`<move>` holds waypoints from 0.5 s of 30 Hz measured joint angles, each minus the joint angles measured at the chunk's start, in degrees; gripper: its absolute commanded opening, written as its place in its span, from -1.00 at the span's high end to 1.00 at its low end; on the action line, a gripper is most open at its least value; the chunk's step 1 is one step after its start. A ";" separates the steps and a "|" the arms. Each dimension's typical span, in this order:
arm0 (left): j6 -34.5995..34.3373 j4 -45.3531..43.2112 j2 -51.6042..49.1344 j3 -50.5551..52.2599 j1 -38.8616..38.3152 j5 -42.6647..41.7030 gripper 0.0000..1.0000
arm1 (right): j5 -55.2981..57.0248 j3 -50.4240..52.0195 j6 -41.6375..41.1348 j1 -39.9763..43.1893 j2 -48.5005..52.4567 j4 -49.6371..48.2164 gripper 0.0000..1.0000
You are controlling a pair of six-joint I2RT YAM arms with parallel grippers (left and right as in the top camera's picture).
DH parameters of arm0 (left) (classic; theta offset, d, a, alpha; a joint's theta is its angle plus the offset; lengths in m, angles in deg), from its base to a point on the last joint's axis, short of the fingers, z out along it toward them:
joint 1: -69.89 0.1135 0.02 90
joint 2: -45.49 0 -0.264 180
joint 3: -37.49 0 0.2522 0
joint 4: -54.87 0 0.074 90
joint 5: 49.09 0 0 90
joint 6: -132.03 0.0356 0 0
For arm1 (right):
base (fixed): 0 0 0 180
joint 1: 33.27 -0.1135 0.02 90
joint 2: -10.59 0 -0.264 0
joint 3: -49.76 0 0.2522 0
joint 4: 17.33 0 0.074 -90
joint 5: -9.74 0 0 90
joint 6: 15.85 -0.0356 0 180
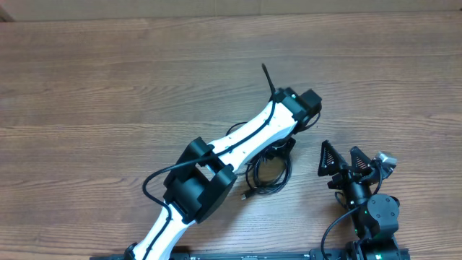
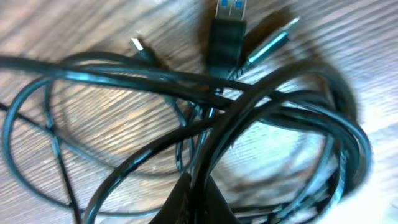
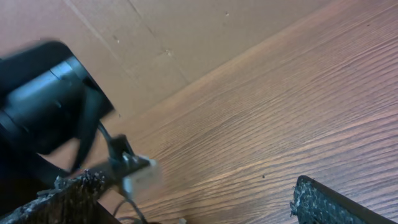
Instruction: Untangle cables
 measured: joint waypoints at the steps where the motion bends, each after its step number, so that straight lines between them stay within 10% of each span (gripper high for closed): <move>1: 0.02 1.44 0.04 -1.64 0.00 0.13 0.91 | 0.02 0.00 0.02 -0.02 -0.02 0.02 -1.00; 15: 0.46 7.63 18.05 -12.41 0.00 1.57 0.92 | -12.59 0.00 0.04 -0.02 0.00 -12.31 -0.99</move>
